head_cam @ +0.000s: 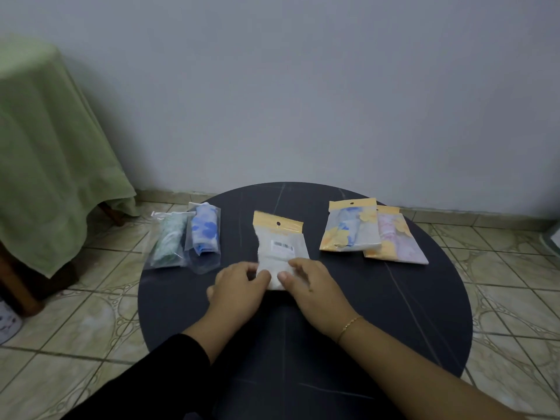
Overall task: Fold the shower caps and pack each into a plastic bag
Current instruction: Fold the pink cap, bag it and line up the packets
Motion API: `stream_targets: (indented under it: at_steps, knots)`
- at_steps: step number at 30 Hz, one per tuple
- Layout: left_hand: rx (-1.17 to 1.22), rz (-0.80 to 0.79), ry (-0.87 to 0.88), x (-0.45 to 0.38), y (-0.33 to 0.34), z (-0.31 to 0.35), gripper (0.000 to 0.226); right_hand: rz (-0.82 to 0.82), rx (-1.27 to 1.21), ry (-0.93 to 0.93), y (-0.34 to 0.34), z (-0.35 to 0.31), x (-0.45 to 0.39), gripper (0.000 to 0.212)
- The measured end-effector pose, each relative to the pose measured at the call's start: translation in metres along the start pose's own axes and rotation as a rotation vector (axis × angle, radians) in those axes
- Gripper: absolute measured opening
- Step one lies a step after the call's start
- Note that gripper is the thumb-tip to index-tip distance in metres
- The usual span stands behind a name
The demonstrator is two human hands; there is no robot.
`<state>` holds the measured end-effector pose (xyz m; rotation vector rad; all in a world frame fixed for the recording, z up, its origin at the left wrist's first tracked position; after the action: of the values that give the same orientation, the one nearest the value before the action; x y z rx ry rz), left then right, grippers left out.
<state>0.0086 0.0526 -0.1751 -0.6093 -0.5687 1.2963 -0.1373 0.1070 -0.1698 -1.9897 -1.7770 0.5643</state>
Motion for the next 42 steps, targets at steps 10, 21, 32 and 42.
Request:
stream_targets:
  at_steps: [10,21,32,42]
  knots:
    - [0.286,-0.144,0.277,0.032,0.01,0.067,0.051,-0.034,-0.507,0.318,-0.006,0.0,0.008,0.064]
    - [-0.128,0.051,0.253,0.008,0.002,0.044,0.031,0.144,0.392,0.266,-0.049,0.005,0.003,0.037]
    - [-0.464,-0.272,0.368,-0.024,0.046,0.021,0.053,-0.178,0.547,0.007,0.022,-0.003,-0.027,0.055]
    - [-0.622,-0.347,0.332,-0.026,0.054,0.016,0.055,-0.256,0.562,0.081,0.027,0.009,-0.03,0.055]
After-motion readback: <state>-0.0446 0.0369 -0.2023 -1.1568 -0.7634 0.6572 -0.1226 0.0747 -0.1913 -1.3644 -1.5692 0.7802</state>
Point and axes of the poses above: each hand's wrist, its own x-axis away from the middle knuckle, its own y-axis out of the palm, z = x × y, the point moved 7 cm from there along -x, towards the middle knuckle, and after that the axes turned 4 degrees about -z, right-handed, at the moved point
